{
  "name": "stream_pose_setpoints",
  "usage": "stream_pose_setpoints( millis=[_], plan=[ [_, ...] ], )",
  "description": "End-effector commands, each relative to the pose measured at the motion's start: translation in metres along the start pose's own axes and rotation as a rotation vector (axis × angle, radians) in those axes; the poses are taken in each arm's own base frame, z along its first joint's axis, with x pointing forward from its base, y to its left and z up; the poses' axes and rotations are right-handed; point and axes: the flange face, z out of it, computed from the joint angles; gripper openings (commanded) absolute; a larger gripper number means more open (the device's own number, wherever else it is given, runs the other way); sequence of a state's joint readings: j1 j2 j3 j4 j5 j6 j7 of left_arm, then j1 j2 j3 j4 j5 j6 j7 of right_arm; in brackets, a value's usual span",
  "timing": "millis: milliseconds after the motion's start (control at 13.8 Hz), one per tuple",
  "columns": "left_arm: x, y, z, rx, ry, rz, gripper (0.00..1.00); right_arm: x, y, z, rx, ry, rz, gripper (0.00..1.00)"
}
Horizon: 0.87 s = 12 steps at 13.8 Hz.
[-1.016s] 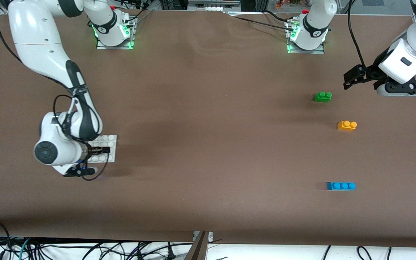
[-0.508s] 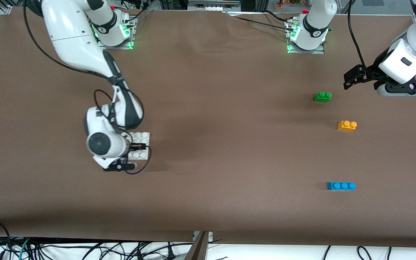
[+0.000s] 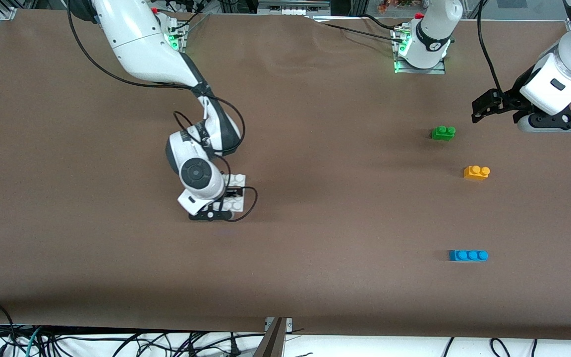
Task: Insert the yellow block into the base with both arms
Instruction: 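Slide the white base plate with the right gripper toward the table middle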
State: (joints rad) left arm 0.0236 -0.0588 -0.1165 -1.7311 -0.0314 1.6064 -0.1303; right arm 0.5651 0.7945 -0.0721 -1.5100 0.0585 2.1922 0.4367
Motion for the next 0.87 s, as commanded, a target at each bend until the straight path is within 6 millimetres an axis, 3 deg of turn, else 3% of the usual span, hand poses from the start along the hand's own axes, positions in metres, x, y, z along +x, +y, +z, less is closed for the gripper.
stream_pose_setpoints(
  millis=[0,580,798],
  plan=[
    [0.000,-0.002,-0.005,0.016,-0.001,0.008,1.00,-0.016,-0.047,0.044,0.079,-0.004,0.039,1.00],
    [0.000,-0.002,-0.005,0.016,-0.001,0.008,1.00,-0.061,-0.151,0.038,0.157,0.094,0.065,1.00],
    [0.000,-0.003,-0.005,0.016,-0.001,0.006,1.00,-0.070,-0.168,0.037,0.166,0.099,0.064,1.00]
  ],
)
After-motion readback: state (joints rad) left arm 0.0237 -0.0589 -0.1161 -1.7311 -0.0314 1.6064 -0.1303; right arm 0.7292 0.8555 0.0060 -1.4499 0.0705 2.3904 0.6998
